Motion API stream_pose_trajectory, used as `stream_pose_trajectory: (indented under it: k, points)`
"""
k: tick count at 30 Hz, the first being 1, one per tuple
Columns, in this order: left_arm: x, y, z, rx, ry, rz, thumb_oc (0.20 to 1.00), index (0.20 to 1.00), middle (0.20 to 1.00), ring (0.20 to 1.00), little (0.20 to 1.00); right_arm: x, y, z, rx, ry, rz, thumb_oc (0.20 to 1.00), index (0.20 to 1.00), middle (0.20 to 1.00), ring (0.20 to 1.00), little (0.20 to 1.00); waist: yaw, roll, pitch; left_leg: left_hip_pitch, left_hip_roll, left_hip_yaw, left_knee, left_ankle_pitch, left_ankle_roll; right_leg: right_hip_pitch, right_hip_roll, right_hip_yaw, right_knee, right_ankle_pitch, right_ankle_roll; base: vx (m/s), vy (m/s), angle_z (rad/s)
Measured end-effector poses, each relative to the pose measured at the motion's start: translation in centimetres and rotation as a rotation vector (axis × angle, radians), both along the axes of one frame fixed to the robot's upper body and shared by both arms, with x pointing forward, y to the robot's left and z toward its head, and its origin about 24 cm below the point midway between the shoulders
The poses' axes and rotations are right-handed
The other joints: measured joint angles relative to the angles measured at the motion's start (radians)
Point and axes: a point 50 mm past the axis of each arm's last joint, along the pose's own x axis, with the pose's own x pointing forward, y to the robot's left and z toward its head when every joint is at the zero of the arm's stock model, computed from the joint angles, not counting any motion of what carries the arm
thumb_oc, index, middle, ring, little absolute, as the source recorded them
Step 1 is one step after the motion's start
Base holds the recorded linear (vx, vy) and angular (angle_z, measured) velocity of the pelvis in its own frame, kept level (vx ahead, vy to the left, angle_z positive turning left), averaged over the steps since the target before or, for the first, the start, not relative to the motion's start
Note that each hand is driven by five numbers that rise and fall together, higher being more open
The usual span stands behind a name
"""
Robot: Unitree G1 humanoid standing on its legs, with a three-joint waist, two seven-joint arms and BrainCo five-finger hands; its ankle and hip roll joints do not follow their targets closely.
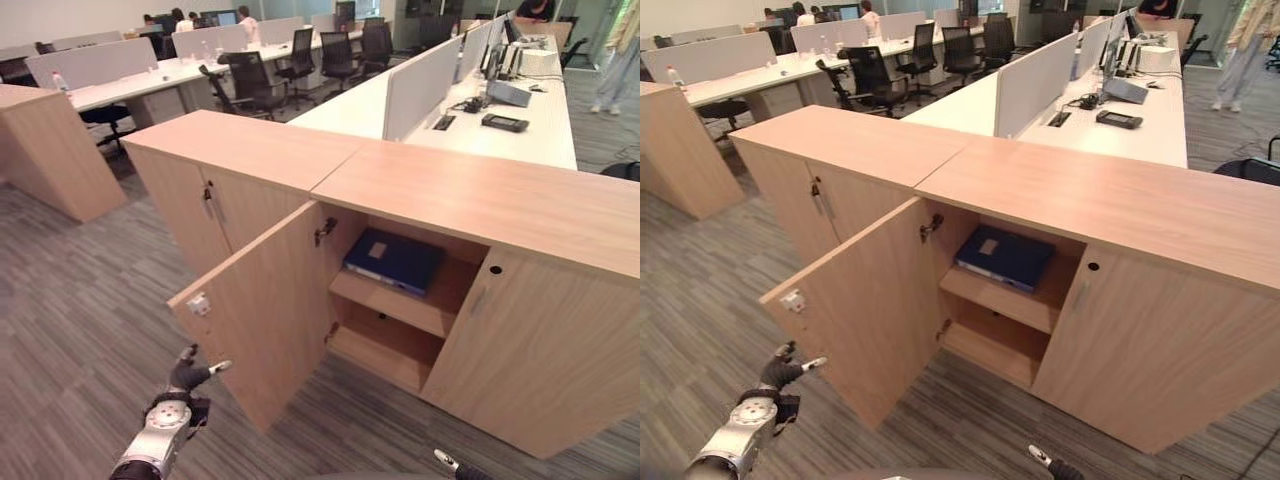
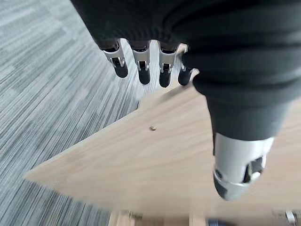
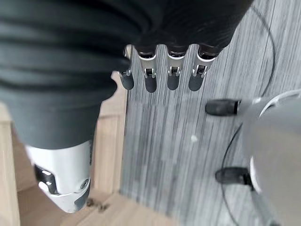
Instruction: Put the empty folder in the office cabinet
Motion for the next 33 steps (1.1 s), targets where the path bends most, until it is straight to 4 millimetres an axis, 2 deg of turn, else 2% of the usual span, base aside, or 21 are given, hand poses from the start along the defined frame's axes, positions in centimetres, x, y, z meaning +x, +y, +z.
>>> stream_pose_trajectory:
  k: [2,4,5,7,9,10,11,14,17,21,26,27,30,33]
  points:
    - [0.2,-1.2,0.1,-0.033,0.006,-0.092,1.0,1.0,1.0,1.0,1.0,0.4,0.0,0.1,0.001,-0.012,-0.01,1.0,1.0,1.0,1.0,1.0,0.0,-0.003,0.007,-0.018,-0.004,-0.001,0.001,0.002,-0.004,-0.014,-0.004,0.005,0.006,0.0,0.001,-0.01,-0.002,0.3]
    - [-0.6,-2.8,0.2,-0.066,0.037,-0.244,1.0,1.0,1.0,1.0,1.0,0.5,0.0,0.1,-0.007,-0.009,-0.014,1.0,1.0,1.0,1.0,1.0,0.003,-0.006,0.015,-0.022,-0.013,-0.005,0.002,0.002,-0.004,-0.014,-0.011,0.006,0.006,0.0,0.002,-0.01,-0.004,0.19]
    - [-0.8,-4.2,0.1,-0.11,0.056,-0.354,1.0,1.0,1.0,1.0,1.0,0.6,0.0,0.1,-0.009,-0.015,-0.013,1.0,1.0,1.0,1.0,1.0,0.001,-0.008,0.017,-0.022,-0.015,-0.005,0.002,0.002,-0.004,-0.015,-0.012,0.013,0.006,-0.002,0.004,-0.01,0.002,-0.05]
    - [-0.8,-9.1,1.2,-0.242,0.017,-0.589,1.0,1.0,1.0,1.0,1.0,1.0,0.5,0.1,0.002,-0.03,-0.01,1.0,1.0,1.0,1.0,1.0,-0.01,-0.016,0.021,-0.036,-0.017,-0.003,-0.007,0.002,-0.004,-0.028,-0.011,0.023,-0.008,-0.001,0.012,0.0,-0.002,-0.31]
    - [-0.2,-12.8,2.2,-0.348,-0.05,-0.688,1.0,1.0,1.0,1.0,1.0,1.7,1.0,0.1,0.015,-0.041,-0.009,1.0,1.0,1.0,1.0,1.0,-0.01,-0.013,0.036,-0.05,-0.008,0.002,-0.009,0.0,-0.002,-0.042,-0.009,0.019,0.012,0.011,0.028,0.01,-0.005,-0.46]
    - [0.4,-15.4,3.6,-0.422,-0.12,-0.757,1.0,1.0,1.0,1.0,1.0,1.7,1.7,-0.1,0.035,-0.033,-0.025,1.0,1.0,1.0,1.0,1.0,-0.035,-0.039,0.049,-0.049,-0.004,0.003,-0.008,0.001,-0.002,-0.068,-0.012,0.012,0.078,0.001,0.022,0.01,-0.001,-0.35]
    - [0.6,-16.0,4.1,-0.437,-0.146,-0.782,1.0,1.0,1.0,1.0,1.0,1.5,1.9,-0.2,0.04,-0.026,-0.028,1.0,1.0,1.0,1.0,1.0,-0.046,-0.054,0.046,-0.047,-0.005,0.004,-0.008,0.001,-0.002,-0.068,-0.011,0.016,0.076,-0.001,0.019,0.01,-0.001,-0.27]
    - [1.7,-15.8,5.2,-0.427,-0.198,-0.801,1.0,1.0,1.0,1.0,1.0,1.4,1.4,-0.1,0.028,-0.026,-0.046,1.0,1.0,1.0,1.0,1.0,-0.076,-0.046,0.038,-0.043,0.012,-0.01,-0.008,0.001,-0.002,-0.04,0.014,0.014,0.016,0.006,0.027,0.0,0.002,-0.2]
    - [2.0,-15.6,5.4,-0.41,-0.202,-0.812,1.0,1.0,1.0,1.0,1.0,0.9,1.0,-0.1,0.015,-0.012,-0.052,1.0,1.0,1.0,1.0,1.0,-0.087,-0.015,0.039,-0.022,0.017,-0.021,-0.008,0.008,0.006,-0.022,0.025,0.013,-0.008,0.02,0.01,0.01,0.012,0.01]
    - [2.1,-15.9,5.5,-0.373,-0.206,-0.859,1.0,1.0,1.0,1.0,1.0,0.0,0.8,-0.2,0.009,0.005,-0.055,1.0,1.0,1.0,1.0,1.0,-0.088,0.02,0.024,0.008,0.024,-0.032,-0.006,0.019,0.022,0.01,0.036,0.007,-0.008,0.002,-0.009,0.0,0.001,-0.01]
    - [3.1,-16.8,6.8,-0.354,-0.267,-0.902,1.0,1.0,1.0,1.0,1.0,-0.7,1.3,-0.5,0.019,0.027,-0.032,1.0,1.0,1.0,1.0,1.0,-0.101,0.016,0.026,0.022,0.026,-0.032,0.002,0.015,0.022,0.025,0.039,0.002,-0.008,-0.002,-0.012,0.0,0.003,0.02]
    - [3.5,-17.0,7.2,-0.35,-0.282,-0.911,1.0,1.0,1.0,1.0,1.0,-0.7,1.4,-0.5,0.02,0.027,-0.029,1.0,1.0,1.0,1.0,1.0,-0.115,0.014,0.027,0.023,0.026,-0.031,0.002,0.014,0.022,0.025,0.039,0.002,-0.008,-0.003,-0.011,0.0,0.0,0.0]
    - [4.1,-17.5,8.5,-0.34,-0.324,-0.966,1.0,1.0,1.0,1.0,1.0,-0.8,1.4,-0.5,0.025,0.028,-0.026,1.0,1.0,1.0,1.0,1.0,-0.121,0.001,0.033,0.024,0.026,-0.029,0.001,0.013,0.022,0.025,0.039,0.004,-0.008,-0.004,-0.01,0.0,0.011,-0.02]
    - [3.7,-17.7,9.7,-0.338,-0.347,-1.054,1.0,1.0,1.0,1.0,1.0,-1.0,1.3,-0.5,0.025,0.035,-0.028,1.0,1.0,1.0,1.0,1.0,-0.122,0.001,0.033,0.026,0.026,-0.025,-0.008,0.008,0.02,0.025,0.037,0.01,-0.008,-0.008,-0.005,0.01,0.013,-0.07]
